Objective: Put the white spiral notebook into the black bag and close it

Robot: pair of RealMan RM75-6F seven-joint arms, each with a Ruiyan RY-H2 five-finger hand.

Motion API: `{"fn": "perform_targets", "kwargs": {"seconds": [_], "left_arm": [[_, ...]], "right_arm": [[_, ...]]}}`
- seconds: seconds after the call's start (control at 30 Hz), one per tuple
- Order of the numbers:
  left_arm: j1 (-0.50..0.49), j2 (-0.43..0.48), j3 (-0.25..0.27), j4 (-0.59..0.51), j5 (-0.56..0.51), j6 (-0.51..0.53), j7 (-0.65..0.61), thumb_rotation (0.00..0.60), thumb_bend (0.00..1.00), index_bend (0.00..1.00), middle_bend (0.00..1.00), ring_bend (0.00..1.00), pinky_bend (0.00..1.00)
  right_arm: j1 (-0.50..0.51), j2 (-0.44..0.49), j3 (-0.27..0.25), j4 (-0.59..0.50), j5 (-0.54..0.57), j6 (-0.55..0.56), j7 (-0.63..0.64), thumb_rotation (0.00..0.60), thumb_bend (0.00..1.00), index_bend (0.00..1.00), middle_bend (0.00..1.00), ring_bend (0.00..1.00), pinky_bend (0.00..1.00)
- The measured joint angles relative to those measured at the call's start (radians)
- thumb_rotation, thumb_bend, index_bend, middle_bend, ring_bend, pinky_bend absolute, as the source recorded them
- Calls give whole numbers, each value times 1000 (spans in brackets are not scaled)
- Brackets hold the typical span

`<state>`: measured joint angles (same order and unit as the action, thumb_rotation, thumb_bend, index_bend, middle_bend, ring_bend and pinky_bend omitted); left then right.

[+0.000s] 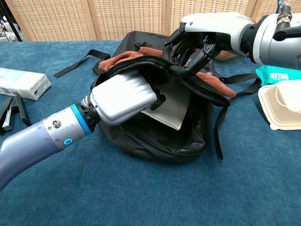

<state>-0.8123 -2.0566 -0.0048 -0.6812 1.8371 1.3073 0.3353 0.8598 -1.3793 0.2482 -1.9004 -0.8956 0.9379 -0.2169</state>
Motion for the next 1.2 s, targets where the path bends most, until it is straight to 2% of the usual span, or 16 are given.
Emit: {"fn": "perform_targets", "kwargs": {"seconds": [0.37,0.77,0.83,0.93,1.0,1.07,1.1,1.2], "left_arm": [[-24,-25,-16,1,-40,-44,31,600,487,793,716,582,630],[-34,-50,-76,-4,-133,-116,106,600,484,778,699,561,630],[-35,-52,-83,-3,-142,-117,106,600,476,753,654,531,630],[-35,-56,-82,-1,-143,-104,87,600,421,644,495,398,605],[-34,-56,-77,-1,-140,-92,65,600,351,515,329,261,523],[-32,-50,-72,-10,-140,-90,45,600,231,359,176,144,426],[-30,-40,-68,-27,-140,-92,34,600,167,309,139,114,403],[-24,-3,-59,-100,-143,-100,30,600,42,258,92,76,370]], "right_arm": [[-1,13,-3,-15,-9,-5,16,600,553,640,656,364,263],[-8,43,-11,-36,-22,-8,26,600,554,640,658,364,263],[-8,46,-11,-37,-22,-8,28,600,554,640,658,364,263],[-7,46,-10,-34,-22,-8,28,600,554,640,658,364,263],[-5,46,-10,-32,-20,-8,27,600,555,640,658,364,263],[-3,43,-10,-27,-19,-6,23,600,554,640,658,364,263],[-2,41,-11,-23,-18,-5,21,600,554,640,658,364,263],[1,32,-15,-8,-14,0,10,600,554,640,658,364,263]]}}
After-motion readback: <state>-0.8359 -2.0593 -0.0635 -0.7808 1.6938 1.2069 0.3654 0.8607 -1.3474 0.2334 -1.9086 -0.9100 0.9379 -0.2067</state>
